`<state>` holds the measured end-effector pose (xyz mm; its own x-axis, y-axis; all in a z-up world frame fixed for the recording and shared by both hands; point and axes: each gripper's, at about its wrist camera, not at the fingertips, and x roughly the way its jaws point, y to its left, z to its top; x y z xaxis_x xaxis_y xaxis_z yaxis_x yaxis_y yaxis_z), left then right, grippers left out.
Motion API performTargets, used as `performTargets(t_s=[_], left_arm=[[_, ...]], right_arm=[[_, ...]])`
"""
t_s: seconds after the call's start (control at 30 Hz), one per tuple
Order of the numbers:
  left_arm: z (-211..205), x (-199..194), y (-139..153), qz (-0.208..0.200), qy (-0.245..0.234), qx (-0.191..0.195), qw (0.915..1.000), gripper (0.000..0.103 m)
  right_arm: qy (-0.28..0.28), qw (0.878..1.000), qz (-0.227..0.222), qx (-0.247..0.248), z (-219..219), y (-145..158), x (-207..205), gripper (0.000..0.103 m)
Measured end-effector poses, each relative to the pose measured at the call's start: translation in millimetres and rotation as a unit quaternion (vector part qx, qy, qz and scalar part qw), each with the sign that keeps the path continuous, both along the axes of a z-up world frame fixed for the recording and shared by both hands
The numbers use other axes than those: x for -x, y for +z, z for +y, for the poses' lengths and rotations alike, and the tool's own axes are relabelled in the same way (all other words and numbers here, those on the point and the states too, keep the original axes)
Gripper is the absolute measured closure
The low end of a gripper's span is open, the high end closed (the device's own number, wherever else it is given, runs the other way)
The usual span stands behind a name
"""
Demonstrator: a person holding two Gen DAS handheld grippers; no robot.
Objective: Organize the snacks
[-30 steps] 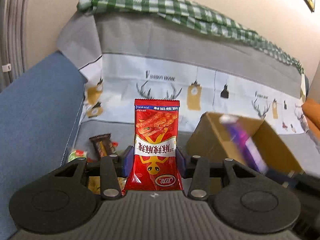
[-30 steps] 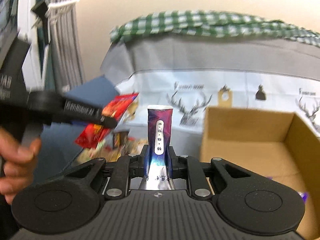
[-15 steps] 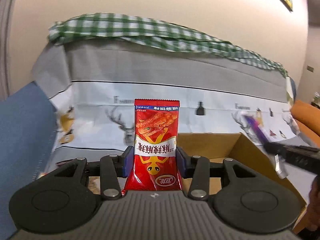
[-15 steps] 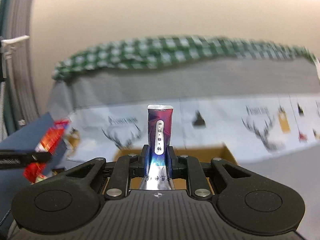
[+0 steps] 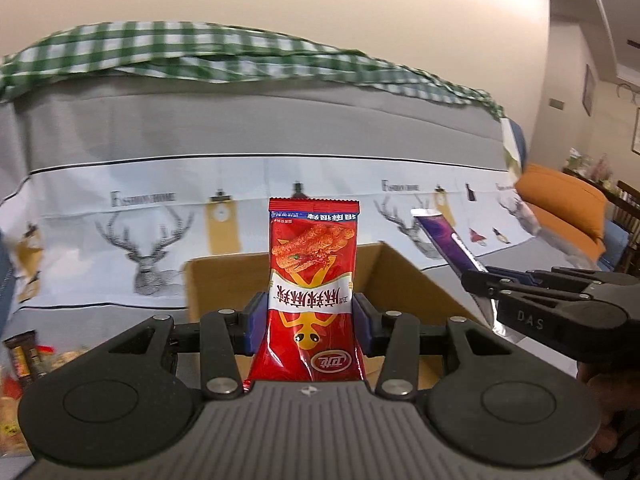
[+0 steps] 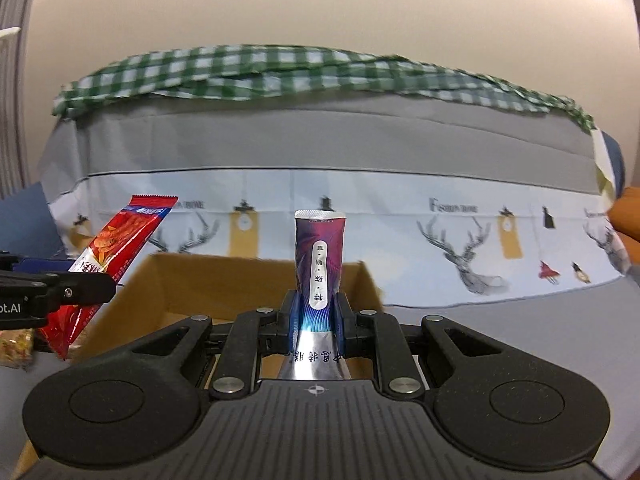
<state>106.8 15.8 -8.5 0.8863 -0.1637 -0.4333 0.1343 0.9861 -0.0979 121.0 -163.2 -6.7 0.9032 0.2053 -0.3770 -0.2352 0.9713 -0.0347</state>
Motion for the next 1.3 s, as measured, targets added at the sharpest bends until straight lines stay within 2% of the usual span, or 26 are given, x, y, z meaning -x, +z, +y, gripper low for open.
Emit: performTargets(t_s=[0.3, 1.3], left_arm=[[-25.9, -21.0, -14.9, 0.02, -0.021, -0.005, 0.9996, 0.053], [-27.8, -23.8, -13.7, 0.027, -0.014, 0.008, 0.9995, 0.053]], right_arm=[[-0.035, 0.999, 0.018, -0.01, -21.3, -9.4, -9.3, 0.085], [-0.022, 1.0, 0.02, 0.005, -9.2, -11.3, -12.3, 0.085]])
